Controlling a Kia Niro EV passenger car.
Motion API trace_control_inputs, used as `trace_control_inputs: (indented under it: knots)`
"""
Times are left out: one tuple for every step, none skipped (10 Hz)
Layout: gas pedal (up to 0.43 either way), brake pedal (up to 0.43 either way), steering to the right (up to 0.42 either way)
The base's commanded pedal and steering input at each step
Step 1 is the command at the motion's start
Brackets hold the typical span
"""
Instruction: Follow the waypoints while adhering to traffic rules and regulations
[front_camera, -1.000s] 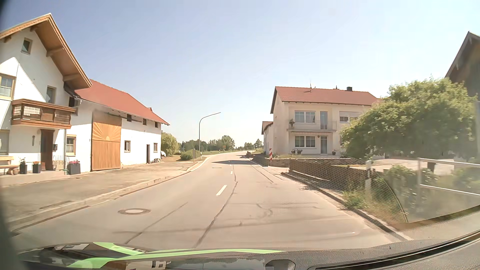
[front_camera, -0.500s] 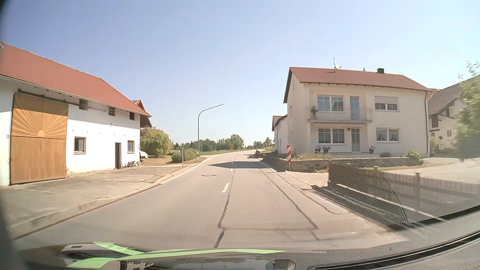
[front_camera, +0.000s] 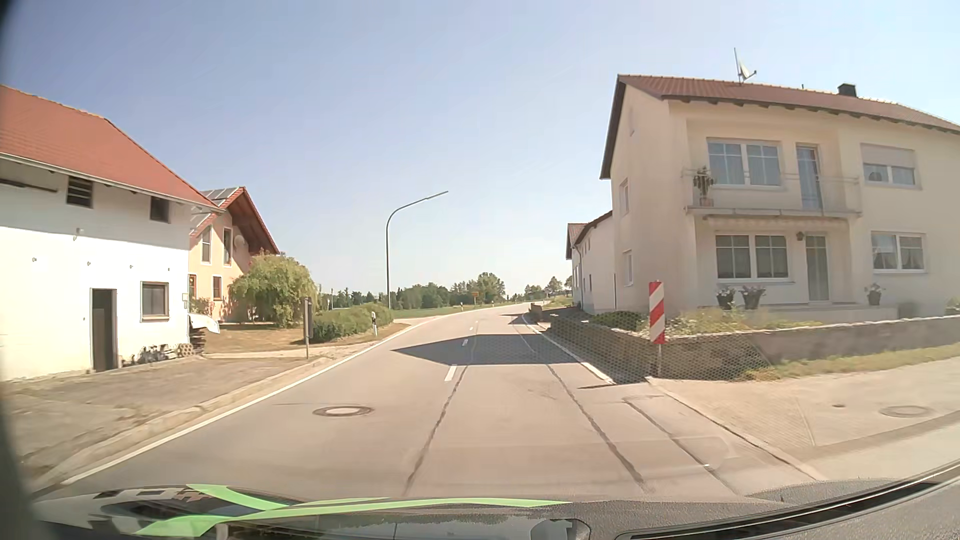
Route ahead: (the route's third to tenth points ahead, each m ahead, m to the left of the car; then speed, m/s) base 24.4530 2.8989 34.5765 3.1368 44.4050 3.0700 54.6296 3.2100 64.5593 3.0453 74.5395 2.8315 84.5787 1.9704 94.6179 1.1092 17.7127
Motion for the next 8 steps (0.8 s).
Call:
trace_control_inputs:
  knots:
    - [0.268, 0.0, -0.016]
    - [0.268, 0.0, -0.014]
    - [0.268, 0.0, -0.012]
    - [0.268, 0.0, -0.012]
    - [0.26, 0.0, -0.012]
    - [0.26, 0.0, -0.011]
    - [0.26, 0.0, -0.011]
    - [0.26, 0.0, -0.01]
